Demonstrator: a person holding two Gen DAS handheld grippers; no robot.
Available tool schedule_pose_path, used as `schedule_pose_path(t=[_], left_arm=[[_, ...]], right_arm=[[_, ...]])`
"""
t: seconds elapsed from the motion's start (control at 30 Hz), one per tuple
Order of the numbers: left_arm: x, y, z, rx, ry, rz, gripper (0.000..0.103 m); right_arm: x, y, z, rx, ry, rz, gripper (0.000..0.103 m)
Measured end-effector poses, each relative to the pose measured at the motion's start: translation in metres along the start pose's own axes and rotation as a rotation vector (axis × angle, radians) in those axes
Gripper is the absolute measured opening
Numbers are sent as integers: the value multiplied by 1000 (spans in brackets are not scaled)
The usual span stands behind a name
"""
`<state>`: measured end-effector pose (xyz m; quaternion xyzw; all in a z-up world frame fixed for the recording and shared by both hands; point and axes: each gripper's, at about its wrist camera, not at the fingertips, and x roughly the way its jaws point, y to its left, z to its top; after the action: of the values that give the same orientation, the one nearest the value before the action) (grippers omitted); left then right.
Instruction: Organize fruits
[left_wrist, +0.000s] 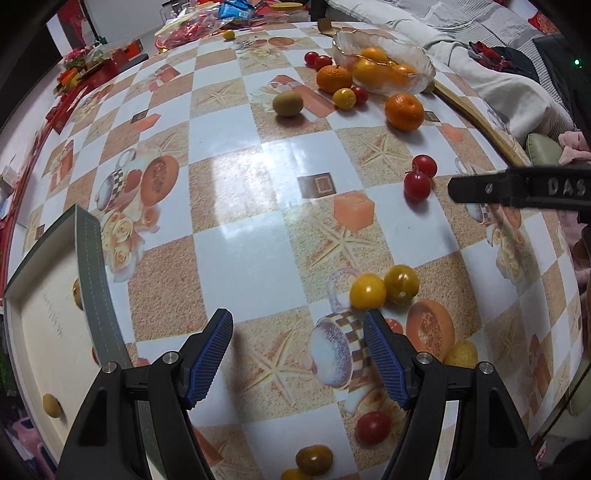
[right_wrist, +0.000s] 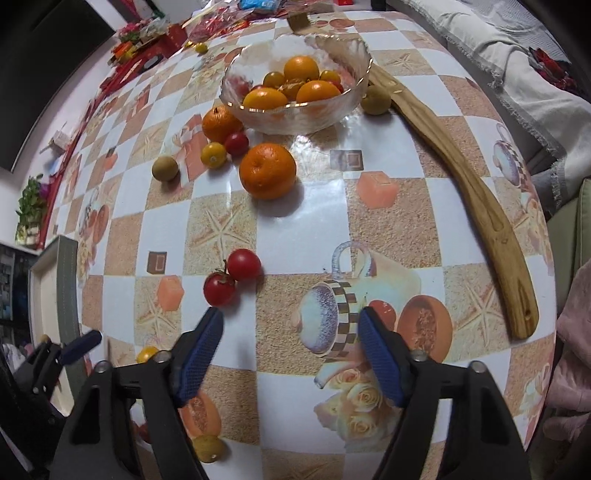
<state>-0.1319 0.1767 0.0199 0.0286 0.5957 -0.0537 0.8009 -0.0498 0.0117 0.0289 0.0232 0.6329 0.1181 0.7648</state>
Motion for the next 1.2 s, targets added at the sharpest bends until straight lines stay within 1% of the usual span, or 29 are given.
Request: schedule_pose_path(t=[0.07,0.17,0.27,0.4,0.47,0.53,0.67,0.77,0.87,0.93,1.0,1.13,1.2], left_arm=[[2,-4,4,10,-7,-4,74],[5,-11,10,21,-16,-4,74],[3,-13,15,17,-51,2,74],[3,-11,23,-3,-53,4,74],[1,-11,23,-7,-54,4,74],[1,-12,22,-12,-51,6,74],[-1,-7,20,-45,-54,7,74],[-7,-6,18,-38,-69,-5,74],[-8,-13,15,12,-63,-14,74],[-7,-21,12,54,-64,-9,74],[-3,-27,13,71,-59,-8,74],[4,-33,20,64,-59,-28,74],[8,-33,23,64,-59,-34,74]], right_arm=[[6,2,0,-42,14,-8,67],[9,10,3,-112,0,-6,67],[12,21,9,-180,-17,11,67],[13,34,16,-244,-43,39,66],[13,37,17,-250,-42,70,59],[13,37,17,-253,-36,86,58],[8,26,13,-231,-26,146,58],[4,18,9,-232,-27,125,58],[10,15,7,-256,-7,90,58],[10,18,8,-277,-16,79,58],[12,23,11,-305,-25,73,58],[14,32,16,-336,-37,109,56],[15,35,18,-343,-34,140,49]])
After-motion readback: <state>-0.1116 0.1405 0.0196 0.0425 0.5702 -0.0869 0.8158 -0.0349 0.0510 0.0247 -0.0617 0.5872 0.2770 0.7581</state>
